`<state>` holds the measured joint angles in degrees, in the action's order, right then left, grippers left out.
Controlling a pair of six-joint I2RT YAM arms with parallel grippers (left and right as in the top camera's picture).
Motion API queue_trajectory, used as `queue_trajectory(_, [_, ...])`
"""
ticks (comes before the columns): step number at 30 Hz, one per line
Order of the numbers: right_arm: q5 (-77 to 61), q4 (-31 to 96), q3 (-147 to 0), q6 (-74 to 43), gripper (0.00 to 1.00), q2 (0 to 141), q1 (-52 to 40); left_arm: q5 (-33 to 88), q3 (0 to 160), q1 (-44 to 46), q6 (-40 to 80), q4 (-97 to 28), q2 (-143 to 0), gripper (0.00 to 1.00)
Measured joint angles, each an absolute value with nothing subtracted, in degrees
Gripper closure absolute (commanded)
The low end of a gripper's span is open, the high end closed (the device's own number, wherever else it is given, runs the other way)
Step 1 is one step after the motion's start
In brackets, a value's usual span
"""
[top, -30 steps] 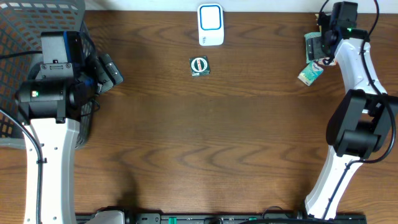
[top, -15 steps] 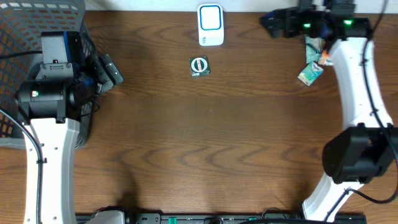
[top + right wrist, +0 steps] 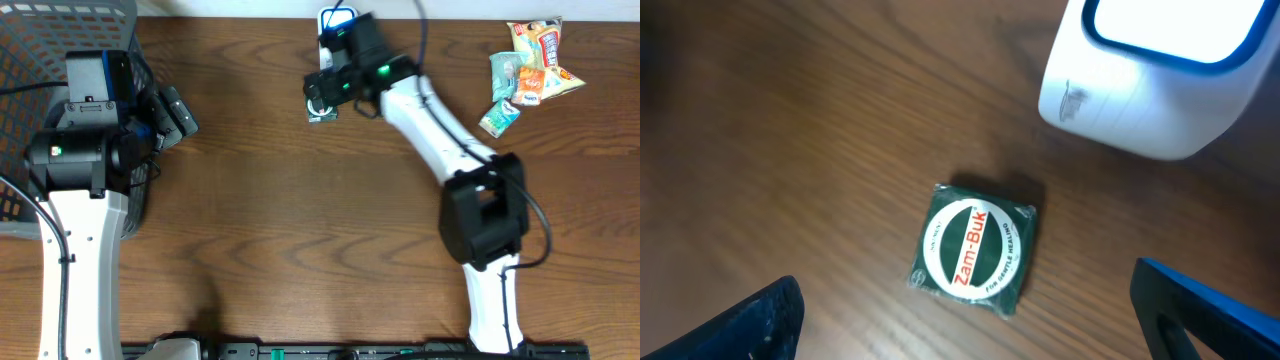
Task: Scan the item barcode
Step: 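Reach the right gripper down to the green Zam-Buk tin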
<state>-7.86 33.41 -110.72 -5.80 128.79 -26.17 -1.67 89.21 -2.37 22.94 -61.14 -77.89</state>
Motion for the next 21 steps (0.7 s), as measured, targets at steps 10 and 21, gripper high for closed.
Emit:
queue_trajectory(10, [3.16,29.87,-110.72,-14.81,0.14,136.05,-30.94,-1.67,89.21,-2.37,22.94,-61.17,-77.89,0.02])
queue_trajectory(21, [10.83,35.7,-110.63,-17.78,0.25,138.37,-30.94,-1.69,89.21,-2.37,22.94,-61.14,-77.89,0.02])
